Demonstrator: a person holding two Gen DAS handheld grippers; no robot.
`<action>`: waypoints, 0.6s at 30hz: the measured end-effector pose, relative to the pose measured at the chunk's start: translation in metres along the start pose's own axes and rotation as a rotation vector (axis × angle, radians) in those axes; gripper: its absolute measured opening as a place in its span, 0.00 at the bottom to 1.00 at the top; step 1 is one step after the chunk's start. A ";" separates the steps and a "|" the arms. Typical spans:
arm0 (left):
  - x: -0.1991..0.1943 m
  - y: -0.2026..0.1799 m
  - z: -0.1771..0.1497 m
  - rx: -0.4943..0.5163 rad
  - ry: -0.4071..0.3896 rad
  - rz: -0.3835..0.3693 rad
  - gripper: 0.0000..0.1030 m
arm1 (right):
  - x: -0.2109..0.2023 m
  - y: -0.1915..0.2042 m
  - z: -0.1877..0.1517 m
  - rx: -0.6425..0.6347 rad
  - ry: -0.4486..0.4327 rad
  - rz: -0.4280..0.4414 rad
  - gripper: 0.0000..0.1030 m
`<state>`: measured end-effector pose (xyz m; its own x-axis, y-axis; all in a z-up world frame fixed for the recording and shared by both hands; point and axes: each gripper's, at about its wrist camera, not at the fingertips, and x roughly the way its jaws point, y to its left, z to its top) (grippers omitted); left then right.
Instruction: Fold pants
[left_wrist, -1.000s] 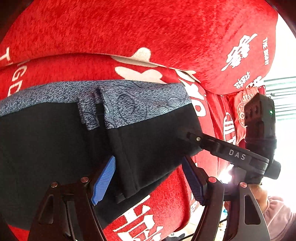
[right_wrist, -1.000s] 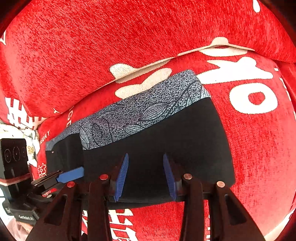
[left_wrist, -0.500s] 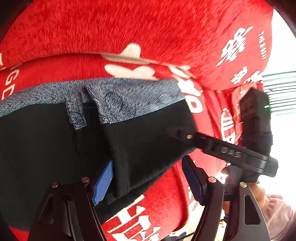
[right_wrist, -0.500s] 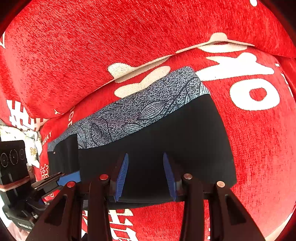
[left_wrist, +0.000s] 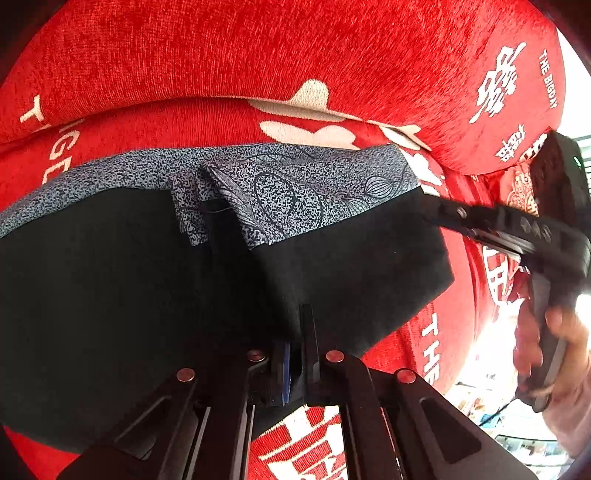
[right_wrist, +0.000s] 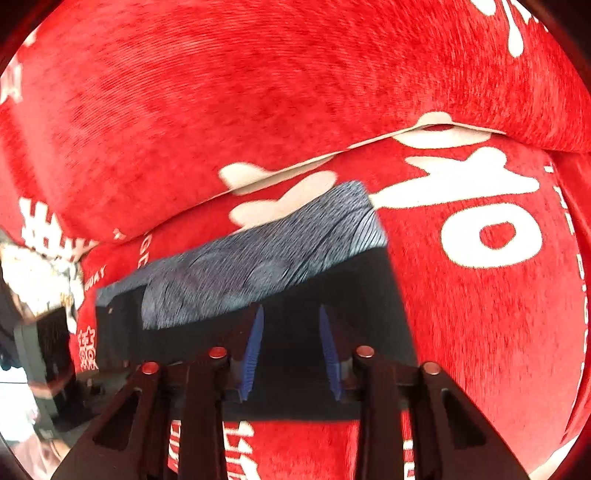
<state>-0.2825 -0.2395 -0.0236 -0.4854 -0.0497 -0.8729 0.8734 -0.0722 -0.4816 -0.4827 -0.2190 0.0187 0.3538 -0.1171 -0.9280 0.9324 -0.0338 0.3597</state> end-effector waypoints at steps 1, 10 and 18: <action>0.002 -0.001 0.001 -0.002 -0.002 0.009 0.04 | 0.007 -0.002 0.003 0.000 0.010 -0.006 0.33; -0.034 0.008 -0.009 -0.048 -0.075 0.136 0.63 | 0.033 0.033 -0.003 -0.024 0.076 0.029 0.33; -0.054 0.051 -0.027 -0.102 -0.050 0.406 0.66 | 0.077 0.105 -0.017 -0.121 0.154 0.098 0.33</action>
<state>-0.2107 -0.2133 -0.0032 -0.0999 -0.1025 -0.9897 0.9924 0.0618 -0.1066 -0.3563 -0.2145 -0.0166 0.4416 0.0392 -0.8963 0.8917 0.0912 0.4433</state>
